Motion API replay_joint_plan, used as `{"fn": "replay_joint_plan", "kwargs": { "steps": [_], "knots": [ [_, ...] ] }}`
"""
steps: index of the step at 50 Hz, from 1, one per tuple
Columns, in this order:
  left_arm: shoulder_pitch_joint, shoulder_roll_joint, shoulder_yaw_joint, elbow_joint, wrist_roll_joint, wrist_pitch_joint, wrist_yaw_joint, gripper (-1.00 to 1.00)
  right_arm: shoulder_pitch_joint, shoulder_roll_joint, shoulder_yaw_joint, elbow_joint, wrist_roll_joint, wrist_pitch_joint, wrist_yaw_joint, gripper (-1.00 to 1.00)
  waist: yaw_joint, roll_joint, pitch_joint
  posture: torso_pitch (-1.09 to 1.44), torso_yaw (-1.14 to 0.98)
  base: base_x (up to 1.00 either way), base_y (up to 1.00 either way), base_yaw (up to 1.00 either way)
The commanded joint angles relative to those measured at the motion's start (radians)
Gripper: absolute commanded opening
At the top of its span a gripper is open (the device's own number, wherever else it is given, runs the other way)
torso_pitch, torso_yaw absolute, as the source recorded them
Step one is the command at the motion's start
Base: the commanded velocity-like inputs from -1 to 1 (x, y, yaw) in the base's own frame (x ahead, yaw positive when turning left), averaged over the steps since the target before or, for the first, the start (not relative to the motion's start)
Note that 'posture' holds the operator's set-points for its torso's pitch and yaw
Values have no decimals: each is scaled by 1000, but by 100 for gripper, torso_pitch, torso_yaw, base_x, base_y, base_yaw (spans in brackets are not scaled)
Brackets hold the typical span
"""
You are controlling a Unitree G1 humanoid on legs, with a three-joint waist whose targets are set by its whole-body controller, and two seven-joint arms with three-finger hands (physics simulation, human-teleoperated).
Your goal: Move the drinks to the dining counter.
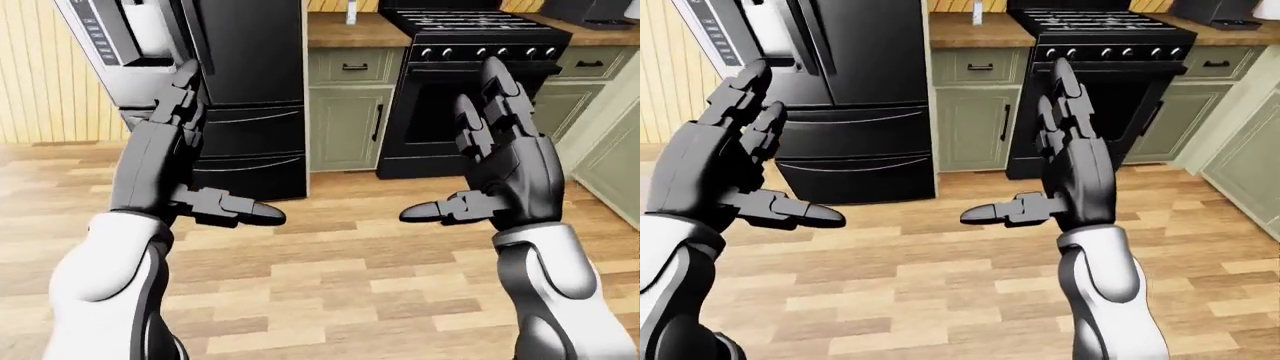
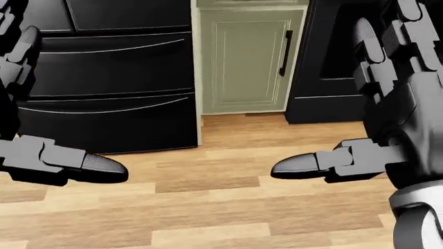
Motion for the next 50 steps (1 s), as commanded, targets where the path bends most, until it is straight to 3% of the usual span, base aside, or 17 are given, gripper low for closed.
{"fn": "replay_joint_plan", "kwargs": {
  "steps": [1,4,9,11,13,14,18,22,24,27,29,32,33,35,43,49,50],
  "knots": [
    [-31,4,2,-31,3,-49,2,100,-21,-9,-23,-35,-19,-38,2,100,-2,17,-22,0,0,13,-90,0],
    [-24,3,0,-33,5,-57,1,100,-15,-4,-20,-33,-29,-48,14,100,9,16,-30,0,0,14,-90,0],
    [-25,-2,-3,-29,9,-57,0,100,-21,-2,-25,-35,-38,-40,22,100,31,-26,-21,0,0,17,-90,0],
    [-24,-4,-5,-29,11,-60,1,100,-18,0,-25,-30,-40,-49,27,100,39,-66,-21,0,0,25,-89,0],
    [-17,-6,-10,-26,13,-69,1,100,-15,1,-24,-24,-43,-56,30,100,35,-161,-45,0,0,29,-90,0],
    [-16,-8,-9,-25,13,-71,1,100,-14,2,-24,-23,-43,-60,31,100,21,-108,-4,0,0,29,-90,0],
    [-9,-14,-13,-21,18,-81,0,100,-13,9,-27,-23,-32,-54,30,100,12,-86,-17,0,0,29,-85,0],
    [3,-20,-12,-13,21,-101,-1,100,1,11,-14,-12,-45,-71,32,100,4,-56,2,0,0,38,-79,0],
    [7,-20,-13,-16,23,-102,-2,100,0,12,-13,-13,-47,-70,34,100,19,-8,-8,0,0,62,-58,0],
    [7,-21,-9,-17,24,-102,-5,100,-4,12,-13,-21,-48,-62,34,100,66,-41,24,0,0,67,-19,0],
    [12,-22,-9,-16,25,-107,-5,100,-1,13,-11,-19,-52,-67,36,100,85,-51,12,0,0,67,-2,0],
    [12,-24,-5,-11,24,-112,-6,100,-1,15,-8,-15,-55,-72,39,100,57,-137,6,0,0,67,-1,0],
    [11,-24,-5,-11,24,-112,-6,100,-5,16,-9,-17,-54,-67,39,100,62,-101,20,0,0,67,-1,0],
    [11,-24,-4,-11,24,-112,-6,100,-7,15,-9,-20,-55,-63,39,100,36,-103,-5,0,0,68,-1,0],
    [2,-21,-4,-14,24,-103,-8,100,-11,16,-8,-21,-57,-62,40,100,-9,-66,-17,0,0,67,-1,0],
    [17,-28,-7,-10,24,-121,-5,100,-2,23,-8,-26,-39,-62,48,100,-19,10,-31,0,0,57,3,0],
    [17,-27,-8,-13,25,-119,-6,100,-1,28,-9,-30,-30,-61,46,100,13,-33,-40,0,0,0,0,67]
  ]
}}
